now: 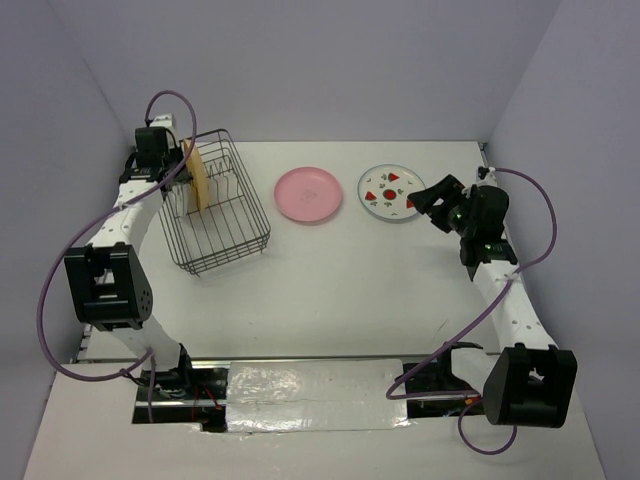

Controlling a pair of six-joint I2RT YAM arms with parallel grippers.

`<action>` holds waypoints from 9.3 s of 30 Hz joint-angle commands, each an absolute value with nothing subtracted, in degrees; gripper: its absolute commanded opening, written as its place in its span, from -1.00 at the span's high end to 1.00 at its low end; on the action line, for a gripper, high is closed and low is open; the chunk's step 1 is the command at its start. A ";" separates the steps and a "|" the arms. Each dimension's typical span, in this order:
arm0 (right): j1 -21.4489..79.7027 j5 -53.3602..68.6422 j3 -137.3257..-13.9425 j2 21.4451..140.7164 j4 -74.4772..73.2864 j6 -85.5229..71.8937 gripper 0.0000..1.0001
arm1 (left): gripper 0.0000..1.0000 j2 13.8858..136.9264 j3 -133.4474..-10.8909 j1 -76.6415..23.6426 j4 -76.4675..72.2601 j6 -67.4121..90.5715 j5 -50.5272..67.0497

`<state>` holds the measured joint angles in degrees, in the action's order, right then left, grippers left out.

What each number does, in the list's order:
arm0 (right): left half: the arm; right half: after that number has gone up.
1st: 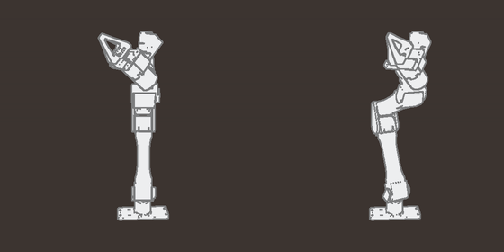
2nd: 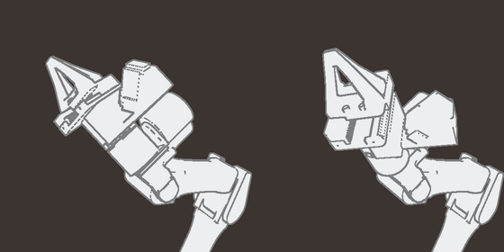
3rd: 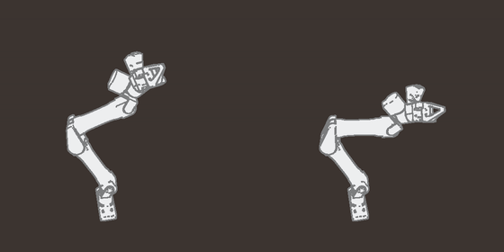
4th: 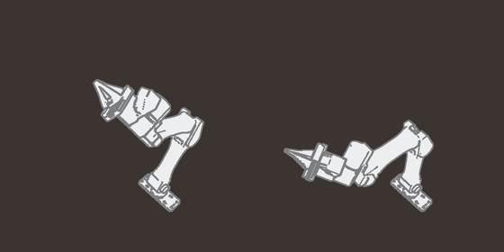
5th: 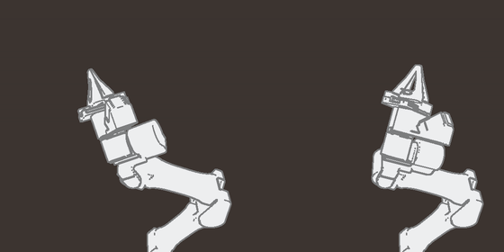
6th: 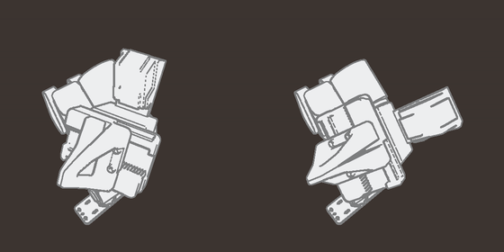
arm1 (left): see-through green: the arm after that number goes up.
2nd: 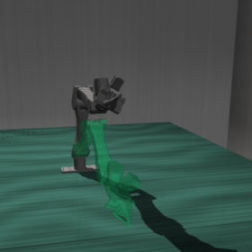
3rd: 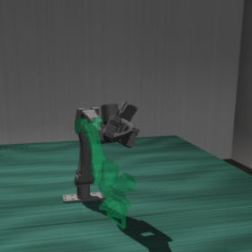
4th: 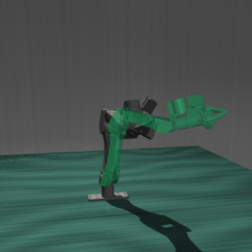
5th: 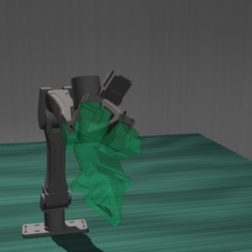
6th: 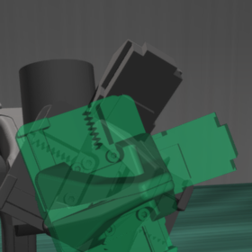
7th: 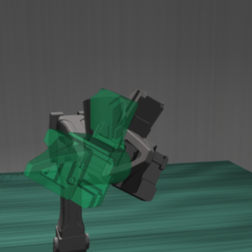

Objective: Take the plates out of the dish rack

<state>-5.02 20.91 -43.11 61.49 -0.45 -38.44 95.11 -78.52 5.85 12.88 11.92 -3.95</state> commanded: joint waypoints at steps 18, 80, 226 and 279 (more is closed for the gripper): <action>-4.75 18.63 -42.98 58.36 0.44 -37.09 -0.48 | 1.00 94.05 -97.21 6.50 17.14 9.40 -9.23; -3.60 47.55 -42.89 62.49 7.83 -54.85 -0.56 | 1.00 87.10 -77.43 -71.01 -8.78 -16.96 -36.81; -1.67 -6.59 -100.11 124.10 -33.22 -28.12 -0.48 | -0.99 68.11 -43.33 -58.18 -14.77 14.33 -27.77; 4.21 22.48 -63.03 80.26 -4.49 -29.45 -0.48 | 0.07 75.74 -67.58 -15.68 -2.54 27.24 -6.63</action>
